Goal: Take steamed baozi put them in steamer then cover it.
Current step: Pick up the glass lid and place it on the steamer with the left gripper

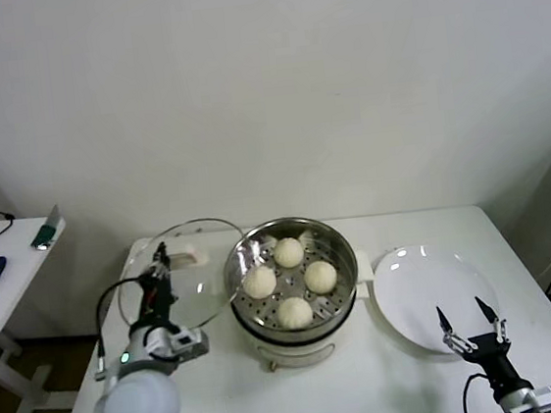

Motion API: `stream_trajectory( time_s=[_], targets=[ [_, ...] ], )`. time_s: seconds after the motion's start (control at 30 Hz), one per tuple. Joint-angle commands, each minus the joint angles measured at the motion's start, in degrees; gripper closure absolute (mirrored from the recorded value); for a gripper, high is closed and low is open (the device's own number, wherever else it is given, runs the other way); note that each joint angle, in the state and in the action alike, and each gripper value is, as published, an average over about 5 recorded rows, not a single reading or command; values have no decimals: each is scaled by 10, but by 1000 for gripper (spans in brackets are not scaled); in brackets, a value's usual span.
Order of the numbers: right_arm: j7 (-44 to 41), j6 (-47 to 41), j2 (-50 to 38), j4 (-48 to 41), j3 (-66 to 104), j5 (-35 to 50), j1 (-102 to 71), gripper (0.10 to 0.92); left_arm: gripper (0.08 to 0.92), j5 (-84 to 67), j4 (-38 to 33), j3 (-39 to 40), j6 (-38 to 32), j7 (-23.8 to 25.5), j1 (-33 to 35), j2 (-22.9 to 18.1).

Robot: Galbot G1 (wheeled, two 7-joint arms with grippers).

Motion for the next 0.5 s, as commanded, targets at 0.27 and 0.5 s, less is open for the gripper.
stream_trajectory(
  time_s=[0.27, 0.5],
  targets=[
    [0, 15, -2, -13, 2, 1, 4, 203, 852, 173, 33, 179, 61, 70, -78, -174],
    [-1, 27, -10, -23, 3, 13, 1, 203, 852, 222, 65, 210, 56, 67, -84, -236]
  ],
)
